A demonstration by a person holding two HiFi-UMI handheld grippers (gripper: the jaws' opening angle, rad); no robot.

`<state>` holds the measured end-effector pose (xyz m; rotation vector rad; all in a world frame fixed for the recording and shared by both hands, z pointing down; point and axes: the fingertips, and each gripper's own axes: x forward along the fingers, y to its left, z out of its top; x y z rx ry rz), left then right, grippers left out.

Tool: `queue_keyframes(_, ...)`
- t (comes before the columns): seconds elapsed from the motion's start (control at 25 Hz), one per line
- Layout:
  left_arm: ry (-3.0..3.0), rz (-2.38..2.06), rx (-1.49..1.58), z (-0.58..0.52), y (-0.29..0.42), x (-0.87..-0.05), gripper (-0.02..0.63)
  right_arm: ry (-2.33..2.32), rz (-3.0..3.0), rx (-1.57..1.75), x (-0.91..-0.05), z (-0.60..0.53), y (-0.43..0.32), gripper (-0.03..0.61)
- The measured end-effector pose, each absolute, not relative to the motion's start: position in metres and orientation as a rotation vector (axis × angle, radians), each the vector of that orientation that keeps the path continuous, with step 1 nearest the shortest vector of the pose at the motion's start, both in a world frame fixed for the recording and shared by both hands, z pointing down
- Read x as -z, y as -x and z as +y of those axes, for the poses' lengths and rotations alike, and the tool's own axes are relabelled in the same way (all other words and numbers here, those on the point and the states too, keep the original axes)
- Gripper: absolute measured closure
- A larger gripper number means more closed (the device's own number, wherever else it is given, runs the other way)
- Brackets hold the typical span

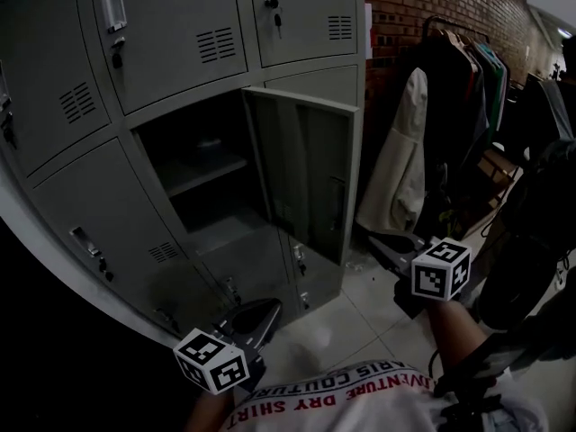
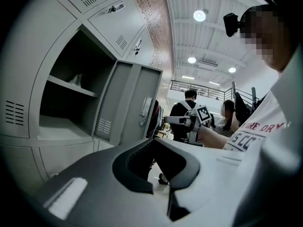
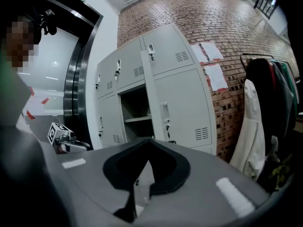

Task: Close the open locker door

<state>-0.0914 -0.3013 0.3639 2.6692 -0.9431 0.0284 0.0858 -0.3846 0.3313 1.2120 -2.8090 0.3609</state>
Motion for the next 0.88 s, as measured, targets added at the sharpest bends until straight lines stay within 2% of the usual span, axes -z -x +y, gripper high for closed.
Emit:
queue_keyframes(0.44, -2.668, -0.904, -0.053, -0.331, 0.114, -0.378, 0.611, -1.387, -2.754, -0.357, -0.326, -0.460, -0.089, 0.583)
queue_keyframes(0.88, -2.661, -0.897, -0.047, -0.333, 0.127, -0.381, 0.611, -1.302, -2.826, -0.361, -0.318, -0.446, -0.059, 0.584)
